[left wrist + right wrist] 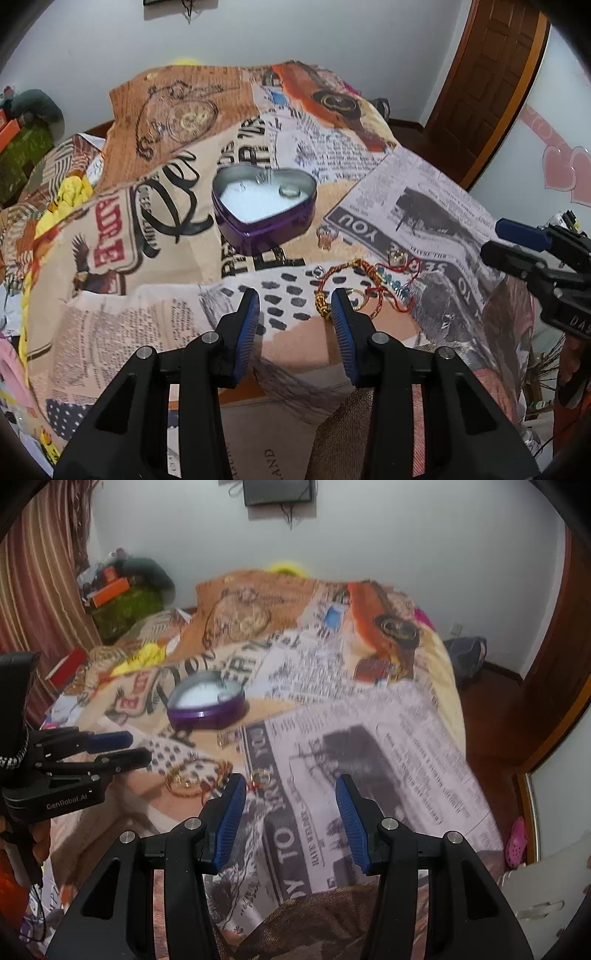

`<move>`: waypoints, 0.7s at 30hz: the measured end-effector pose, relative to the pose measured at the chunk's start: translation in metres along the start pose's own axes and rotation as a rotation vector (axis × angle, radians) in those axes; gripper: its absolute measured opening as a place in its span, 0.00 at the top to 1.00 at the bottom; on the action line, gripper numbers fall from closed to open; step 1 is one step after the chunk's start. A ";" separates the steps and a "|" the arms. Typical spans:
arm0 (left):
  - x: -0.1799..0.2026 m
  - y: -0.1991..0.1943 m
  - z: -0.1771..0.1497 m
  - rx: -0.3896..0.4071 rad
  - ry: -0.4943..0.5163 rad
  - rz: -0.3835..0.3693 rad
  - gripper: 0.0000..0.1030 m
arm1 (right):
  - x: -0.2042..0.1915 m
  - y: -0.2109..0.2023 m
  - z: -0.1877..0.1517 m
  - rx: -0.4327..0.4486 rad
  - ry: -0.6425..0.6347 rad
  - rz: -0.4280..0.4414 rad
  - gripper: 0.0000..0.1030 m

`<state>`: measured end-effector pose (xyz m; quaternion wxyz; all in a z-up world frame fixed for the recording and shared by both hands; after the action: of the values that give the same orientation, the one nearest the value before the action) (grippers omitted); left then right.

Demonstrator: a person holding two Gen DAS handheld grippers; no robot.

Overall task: Organize jewelry
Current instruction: 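Grasp another gold ring with the right tool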

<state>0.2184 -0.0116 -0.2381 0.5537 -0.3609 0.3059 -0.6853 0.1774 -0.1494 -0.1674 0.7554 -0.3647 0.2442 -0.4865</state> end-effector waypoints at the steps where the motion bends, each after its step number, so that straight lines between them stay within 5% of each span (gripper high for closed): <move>1: 0.000 0.003 0.000 -0.006 -0.001 0.000 0.62 | 0.000 0.003 -0.003 -0.009 0.002 0.002 0.55; 21: 0.012 0.039 0.003 -0.064 0.021 -0.056 0.79 | 0.007 0.042 0.000 -0.072 0.028 0.061 0.55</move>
<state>0.2407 -0.0316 -0.2662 0.5192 -0.3795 0.3234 -0.6941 0.2041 -0.1447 -0.2006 0.7528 -0.3771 0.2831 -0.4592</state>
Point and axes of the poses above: each gripper's, at about its wrist camera, not at the fingertips, and y roughly the way its jaws point, x to its right, z to its top, the point moved 6 cm from there along y, roughly the way its jaws point, and after that the axes turned 2 degrees about -y, right-handed, at the moved point
